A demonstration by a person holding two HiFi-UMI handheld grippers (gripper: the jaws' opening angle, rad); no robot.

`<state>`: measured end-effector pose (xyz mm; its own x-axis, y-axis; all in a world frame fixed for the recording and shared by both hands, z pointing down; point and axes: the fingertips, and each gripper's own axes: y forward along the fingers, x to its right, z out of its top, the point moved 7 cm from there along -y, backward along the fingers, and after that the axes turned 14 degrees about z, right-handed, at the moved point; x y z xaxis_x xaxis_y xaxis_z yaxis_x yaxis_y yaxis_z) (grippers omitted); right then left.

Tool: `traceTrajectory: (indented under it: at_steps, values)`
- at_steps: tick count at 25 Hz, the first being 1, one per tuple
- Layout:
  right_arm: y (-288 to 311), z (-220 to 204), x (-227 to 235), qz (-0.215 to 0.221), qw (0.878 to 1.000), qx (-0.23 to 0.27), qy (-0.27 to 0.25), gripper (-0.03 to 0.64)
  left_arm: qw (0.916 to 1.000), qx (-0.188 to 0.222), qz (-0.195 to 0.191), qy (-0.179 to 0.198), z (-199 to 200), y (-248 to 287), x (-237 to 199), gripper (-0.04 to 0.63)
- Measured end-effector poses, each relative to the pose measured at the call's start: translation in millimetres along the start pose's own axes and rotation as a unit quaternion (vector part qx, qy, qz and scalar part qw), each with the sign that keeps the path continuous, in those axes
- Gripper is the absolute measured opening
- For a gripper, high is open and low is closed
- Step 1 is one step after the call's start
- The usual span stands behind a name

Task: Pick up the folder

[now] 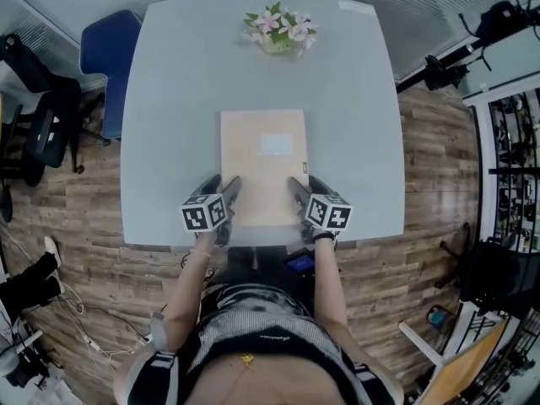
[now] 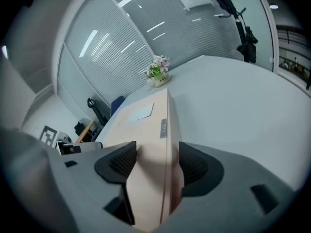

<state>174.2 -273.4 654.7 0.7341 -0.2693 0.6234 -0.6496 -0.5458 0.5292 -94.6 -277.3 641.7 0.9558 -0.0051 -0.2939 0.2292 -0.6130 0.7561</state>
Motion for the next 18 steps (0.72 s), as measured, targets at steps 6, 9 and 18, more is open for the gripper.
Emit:
traceTrajectory:
  at_steps: [6, 9, 18]
  values:
    - [3, 1, 4, 0.028, 0.999, 0.009, 0.015, 0.261, 0.9995, -0.010, -0.019, -0.022, 0, 5, -2, 0.239]
    - [0, 2, 0, 0.012, 1.000, 0.016, 0.004, 0.247, 0.9997, -0.012, -0.008, -0.017, -2, 3, 1, 0.230]
    - [-25, 22, -40, -0.001, 0.998, 0.056, -0.035, 0.242, 0.9991, 0.040, -0.014, -0.008, 20, -34, 10, 0.227]
